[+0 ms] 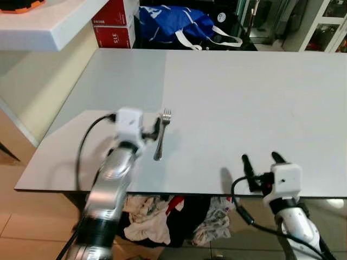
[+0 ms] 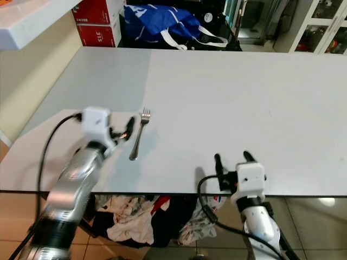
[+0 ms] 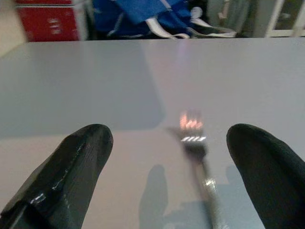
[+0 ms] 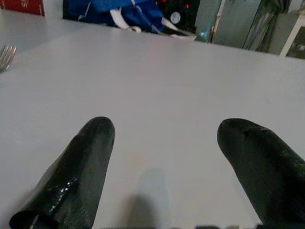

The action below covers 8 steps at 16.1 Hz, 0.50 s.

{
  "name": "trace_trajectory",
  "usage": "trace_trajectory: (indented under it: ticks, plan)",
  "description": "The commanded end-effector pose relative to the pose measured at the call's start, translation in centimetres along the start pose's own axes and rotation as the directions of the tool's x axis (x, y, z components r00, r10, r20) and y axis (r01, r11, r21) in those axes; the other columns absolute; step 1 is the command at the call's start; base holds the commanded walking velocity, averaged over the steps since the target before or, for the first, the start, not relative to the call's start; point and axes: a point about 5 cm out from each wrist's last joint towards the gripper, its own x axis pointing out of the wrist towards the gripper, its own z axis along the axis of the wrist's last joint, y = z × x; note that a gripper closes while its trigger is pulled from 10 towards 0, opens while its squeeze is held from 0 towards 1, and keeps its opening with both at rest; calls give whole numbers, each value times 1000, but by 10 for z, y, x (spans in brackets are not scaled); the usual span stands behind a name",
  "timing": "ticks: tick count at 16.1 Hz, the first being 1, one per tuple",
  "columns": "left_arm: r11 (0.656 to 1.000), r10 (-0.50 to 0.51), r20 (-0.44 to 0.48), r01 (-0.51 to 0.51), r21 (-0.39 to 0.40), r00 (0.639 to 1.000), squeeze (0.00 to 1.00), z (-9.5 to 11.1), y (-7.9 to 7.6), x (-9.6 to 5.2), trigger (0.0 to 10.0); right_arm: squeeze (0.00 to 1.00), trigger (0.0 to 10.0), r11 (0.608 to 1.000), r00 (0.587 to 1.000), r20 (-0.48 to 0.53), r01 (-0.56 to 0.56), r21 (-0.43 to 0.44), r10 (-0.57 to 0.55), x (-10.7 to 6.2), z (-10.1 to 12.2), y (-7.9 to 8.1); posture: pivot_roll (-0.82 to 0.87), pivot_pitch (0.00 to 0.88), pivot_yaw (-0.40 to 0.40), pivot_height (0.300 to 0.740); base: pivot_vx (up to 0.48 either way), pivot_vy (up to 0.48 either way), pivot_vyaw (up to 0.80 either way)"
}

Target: Setting the table

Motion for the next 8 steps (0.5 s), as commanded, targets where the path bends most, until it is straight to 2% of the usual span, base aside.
trace_trajectory:
  ticks: [1,2,3,5,6,8]
  plan:
    - [1000,5,34,-6,11,999,0,2,4,-7,10000,0,10000,1000,999,37,20,3,-20,3,10,-4,-153,0,42,727,0,0,0]
    - [1000,12,-62,-13,-11,998,0,-23,7,-25,10000,0,10000,1000,999,44,25,1,-25,4,11,-4,-154,0,46,727,0,0,0]
    - [998,-60,-125,62,14,990,0,-42,-2,-46,10000,0,10000,999,998,48,38,7,-38,3,11,-5,-156,0,56,727,0,0,0]
    - [994,-103,-73,106,37,992,0,-30,-4,-37,10000,0,10000,999,998,50,45,19,-46,3,11,-4,-149,0,54,727,0,0,0]
    - [993,-118,-57,119,20,991,0,-24,-6,-30,10000,0,10000,999,998,49,37,24,-38,3,11,-1,-146,0,54,727,0,0,0]
    - [987,-155,-19,156,41,988,0,-15,-15,-27,10000,0,10000,999,998,48,30,29,-32,6,10,2,-144,0,59,727,0,0,0]
